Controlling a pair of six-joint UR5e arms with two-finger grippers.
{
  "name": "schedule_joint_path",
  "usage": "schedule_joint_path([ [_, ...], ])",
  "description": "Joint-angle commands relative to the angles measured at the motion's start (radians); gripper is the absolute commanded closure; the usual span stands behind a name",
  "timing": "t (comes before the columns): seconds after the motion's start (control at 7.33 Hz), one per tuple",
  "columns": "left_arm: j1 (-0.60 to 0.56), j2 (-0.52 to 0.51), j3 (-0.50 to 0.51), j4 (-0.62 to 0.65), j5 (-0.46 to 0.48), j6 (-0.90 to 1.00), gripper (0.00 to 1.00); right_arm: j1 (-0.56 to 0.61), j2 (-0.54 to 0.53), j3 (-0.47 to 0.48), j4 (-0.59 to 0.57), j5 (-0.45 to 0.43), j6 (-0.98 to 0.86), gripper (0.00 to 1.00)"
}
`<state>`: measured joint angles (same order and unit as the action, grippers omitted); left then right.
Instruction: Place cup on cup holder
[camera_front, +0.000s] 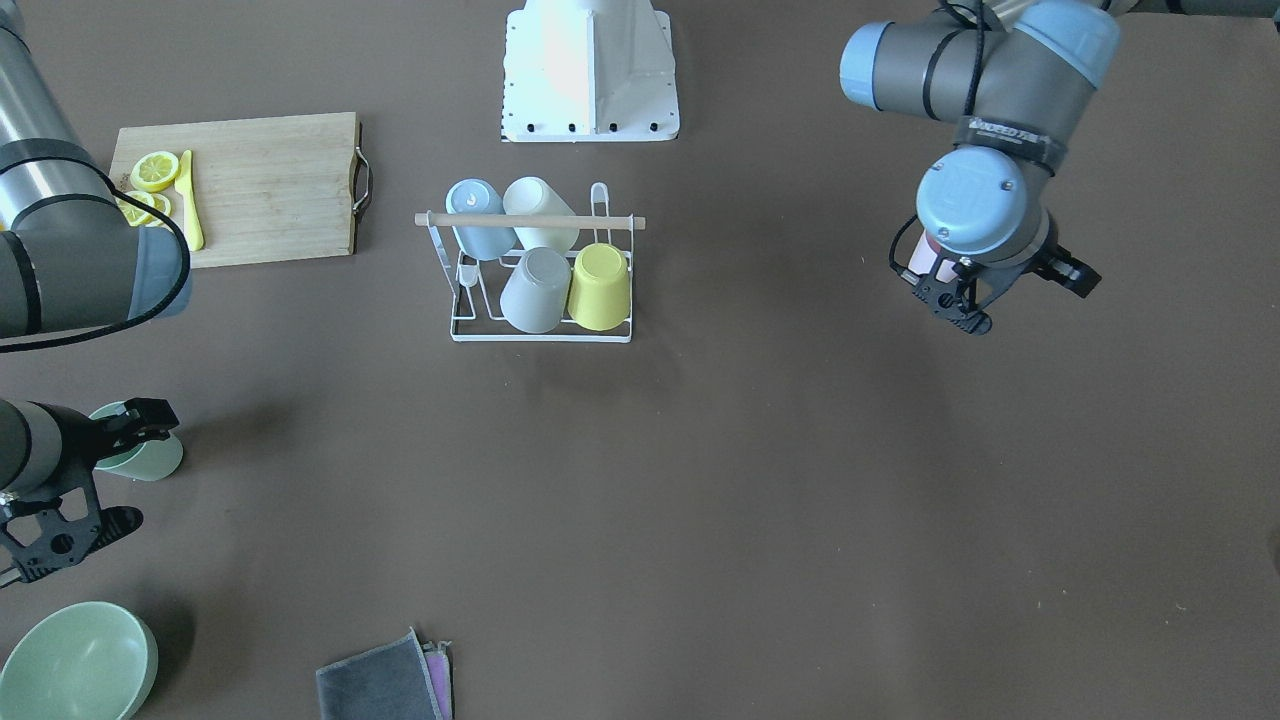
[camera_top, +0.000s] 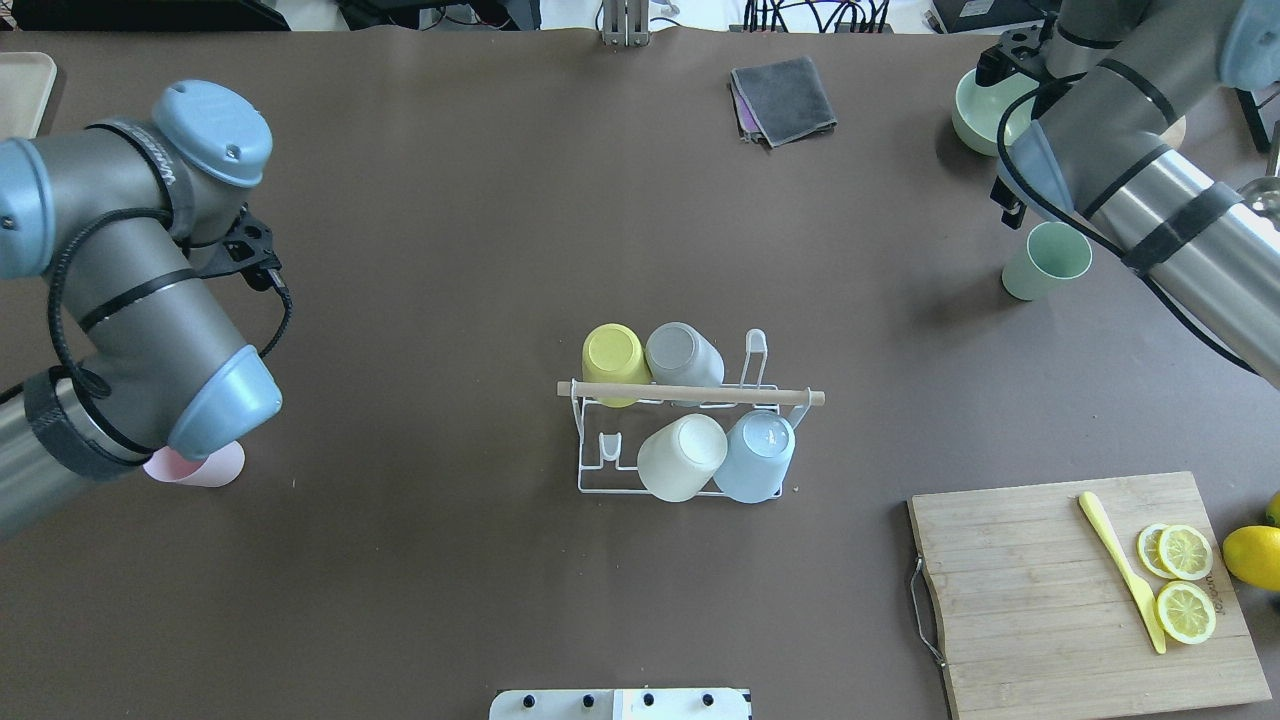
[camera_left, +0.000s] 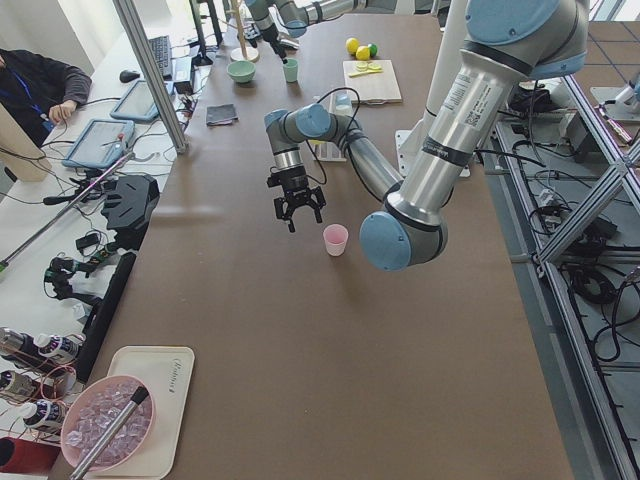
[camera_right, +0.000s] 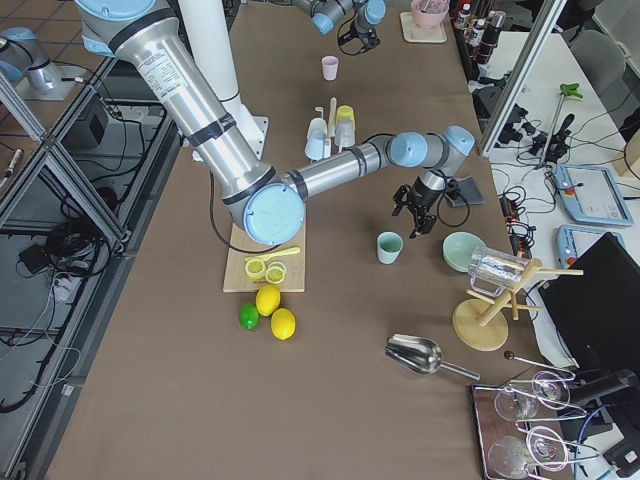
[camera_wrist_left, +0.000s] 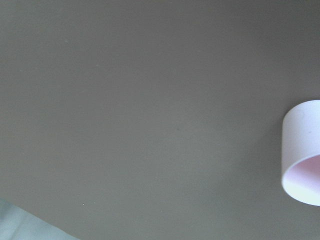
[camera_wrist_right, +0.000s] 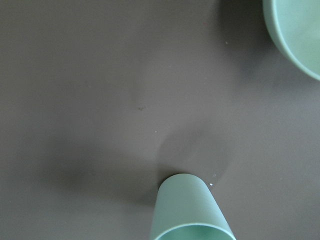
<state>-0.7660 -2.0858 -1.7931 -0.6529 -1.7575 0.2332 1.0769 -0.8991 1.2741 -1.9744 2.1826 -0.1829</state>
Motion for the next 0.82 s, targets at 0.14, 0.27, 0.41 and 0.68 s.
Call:
schedule_joint_path([
  [0.14,0.14,-0.065,0.056,0.052,0.073,0.0,0.02,-0.049,0.061,-0.068,-0.119,-0.124,-0.16,0.0],
  [0.27,0.16,-0.095,0.11,0.05,0.105,0.0,0.02,-0.06,0.092,-0.119,-0.123,-0.142,-0.17,0.0],
  [0.41,0.174,-0.111,0.142,0.052,0.11,0.0,0.02,-0.069,0.136,-0.195,-0.126,-0.176,-0.19,0.0],
  [0.68,0.221,-0.163,0.239,0.082,0.134,0.061,0.02,-0.081,0.157,-0.226,-0.126,-0.219,-0.23,0.0],
])
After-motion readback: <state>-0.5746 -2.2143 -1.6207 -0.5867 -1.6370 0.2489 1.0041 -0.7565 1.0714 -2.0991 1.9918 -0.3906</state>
